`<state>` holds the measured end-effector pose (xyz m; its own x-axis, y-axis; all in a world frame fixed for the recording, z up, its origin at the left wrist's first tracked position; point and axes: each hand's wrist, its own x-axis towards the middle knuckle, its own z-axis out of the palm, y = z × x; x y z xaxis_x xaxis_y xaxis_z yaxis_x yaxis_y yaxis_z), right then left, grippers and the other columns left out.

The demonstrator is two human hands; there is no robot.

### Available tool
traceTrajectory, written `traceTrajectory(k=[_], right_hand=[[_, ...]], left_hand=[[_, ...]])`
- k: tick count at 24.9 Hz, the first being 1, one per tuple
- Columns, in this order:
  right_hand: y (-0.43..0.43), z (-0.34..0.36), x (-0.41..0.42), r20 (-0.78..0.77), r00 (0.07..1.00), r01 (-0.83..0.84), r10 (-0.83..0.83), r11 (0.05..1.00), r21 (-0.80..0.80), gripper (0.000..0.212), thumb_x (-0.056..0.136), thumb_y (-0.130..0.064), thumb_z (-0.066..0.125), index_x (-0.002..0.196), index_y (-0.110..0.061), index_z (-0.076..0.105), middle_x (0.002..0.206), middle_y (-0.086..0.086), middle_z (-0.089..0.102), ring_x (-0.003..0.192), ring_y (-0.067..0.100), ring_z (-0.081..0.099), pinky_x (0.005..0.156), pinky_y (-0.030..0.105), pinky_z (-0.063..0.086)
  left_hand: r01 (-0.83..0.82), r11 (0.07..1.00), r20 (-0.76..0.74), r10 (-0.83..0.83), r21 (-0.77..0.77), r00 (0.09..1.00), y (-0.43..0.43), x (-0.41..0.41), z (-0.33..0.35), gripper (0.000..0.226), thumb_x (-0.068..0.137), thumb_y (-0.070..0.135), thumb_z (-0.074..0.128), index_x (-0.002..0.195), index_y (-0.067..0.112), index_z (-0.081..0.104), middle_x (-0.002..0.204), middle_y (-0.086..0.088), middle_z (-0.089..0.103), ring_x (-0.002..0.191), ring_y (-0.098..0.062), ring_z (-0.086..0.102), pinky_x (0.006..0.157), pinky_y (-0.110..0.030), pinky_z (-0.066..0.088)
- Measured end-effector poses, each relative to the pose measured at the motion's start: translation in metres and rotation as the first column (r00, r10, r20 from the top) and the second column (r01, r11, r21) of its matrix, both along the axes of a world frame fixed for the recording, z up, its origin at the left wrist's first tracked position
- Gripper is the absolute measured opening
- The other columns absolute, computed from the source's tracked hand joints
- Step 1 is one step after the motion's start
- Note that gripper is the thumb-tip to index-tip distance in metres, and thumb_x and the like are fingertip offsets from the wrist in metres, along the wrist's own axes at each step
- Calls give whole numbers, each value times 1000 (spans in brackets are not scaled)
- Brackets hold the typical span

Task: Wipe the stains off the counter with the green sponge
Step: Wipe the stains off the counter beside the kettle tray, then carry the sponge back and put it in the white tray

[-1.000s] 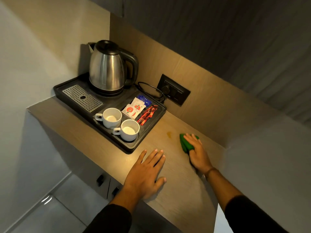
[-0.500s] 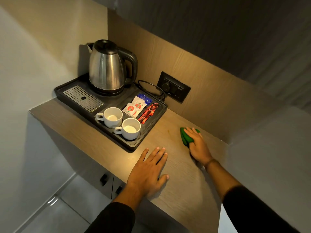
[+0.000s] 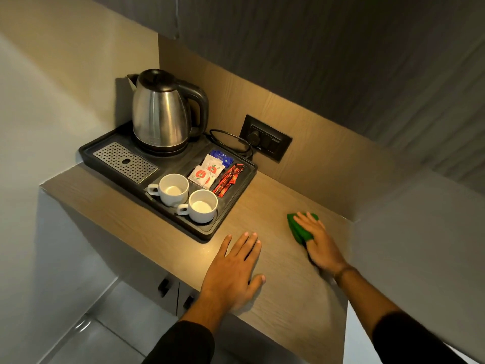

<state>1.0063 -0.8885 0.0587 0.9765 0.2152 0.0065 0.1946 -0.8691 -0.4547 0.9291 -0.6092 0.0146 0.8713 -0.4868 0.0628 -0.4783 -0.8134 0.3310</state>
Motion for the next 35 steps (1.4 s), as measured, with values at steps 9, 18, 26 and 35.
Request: traceTrajectory(k=[9,18,26,35], right_hand=[[33,-17,-163,-13,1000,-16,16,1000,-5,60,94,-28,36,153,-38,27,166,-15,21,155,15,7,125,55,7],[90,-6,-134,37,917,392,-396,916,90,79,83,5,50,151,-32,36,163,-3,31,155,19,12,127,49,4],[96,11,-243,-46,876,482,-481,864,143,73,79,10,49,145,-21,47,158,5,39,150,29,26,127,45,10],[221,-21,-324,132,991,-41,32,997,61,92,70,15,47,150,-30,39,160,-12,29,154,17,7,126,47,7]], left_hand=[[21,999,-13,-20,41,1000,0,0,0,78,105,63,20,165,18,-2,175,-4,-7,158,-20,-16,128,-56,-3],[47,997,-20,-46,63,999,3,5,-10,81,101,63,23,165,14,13,175,-8,8,160,-24,-2,127,-58,3],[-68,996,-50,70,51,996,45,-75,32,78,107,58,33,165,13,7,176,-7,2,160,-25,-3,127,-56,3],[-319,939,-71,330,127,941,165,-268,12,80,105,63,20,165,14,2,175,-5,-2,159,-24,-7,128,-54,-3]])
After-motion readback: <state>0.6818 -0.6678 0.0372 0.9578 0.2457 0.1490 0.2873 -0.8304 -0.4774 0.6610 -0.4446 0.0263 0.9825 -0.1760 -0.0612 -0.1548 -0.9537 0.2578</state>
